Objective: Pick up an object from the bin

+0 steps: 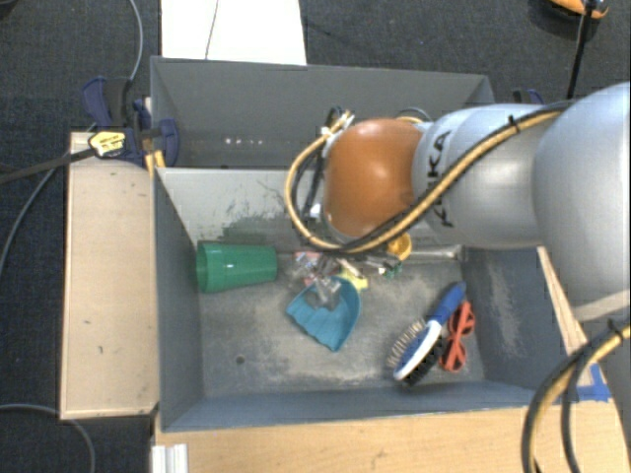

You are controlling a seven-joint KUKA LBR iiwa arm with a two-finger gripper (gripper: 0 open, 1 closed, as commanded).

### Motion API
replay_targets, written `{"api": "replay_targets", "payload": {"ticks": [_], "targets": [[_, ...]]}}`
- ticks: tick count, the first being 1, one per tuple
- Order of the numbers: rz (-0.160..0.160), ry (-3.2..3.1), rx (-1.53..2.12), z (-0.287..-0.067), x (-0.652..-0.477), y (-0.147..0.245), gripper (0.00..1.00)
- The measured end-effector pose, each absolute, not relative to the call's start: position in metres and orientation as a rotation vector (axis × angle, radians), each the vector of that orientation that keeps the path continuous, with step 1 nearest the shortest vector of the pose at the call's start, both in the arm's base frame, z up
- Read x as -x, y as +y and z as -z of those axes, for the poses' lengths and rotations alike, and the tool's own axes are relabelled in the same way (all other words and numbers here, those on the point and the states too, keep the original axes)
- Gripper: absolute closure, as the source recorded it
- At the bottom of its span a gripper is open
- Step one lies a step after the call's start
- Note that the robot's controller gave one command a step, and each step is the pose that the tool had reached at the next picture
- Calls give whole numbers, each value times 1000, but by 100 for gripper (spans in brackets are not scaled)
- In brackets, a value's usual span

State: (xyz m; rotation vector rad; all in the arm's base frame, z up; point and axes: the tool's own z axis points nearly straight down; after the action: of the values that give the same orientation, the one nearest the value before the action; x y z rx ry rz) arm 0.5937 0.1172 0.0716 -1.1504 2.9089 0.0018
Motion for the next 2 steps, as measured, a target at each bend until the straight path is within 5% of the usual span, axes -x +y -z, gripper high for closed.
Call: {"api": "replay_targets", "payload": {"ticks": [1, 2], "targets": [[-2, 2910, 1149, -72, -594, 117, 100], [-5, 2899, 1188, -121, -581, 114, 100]]}}
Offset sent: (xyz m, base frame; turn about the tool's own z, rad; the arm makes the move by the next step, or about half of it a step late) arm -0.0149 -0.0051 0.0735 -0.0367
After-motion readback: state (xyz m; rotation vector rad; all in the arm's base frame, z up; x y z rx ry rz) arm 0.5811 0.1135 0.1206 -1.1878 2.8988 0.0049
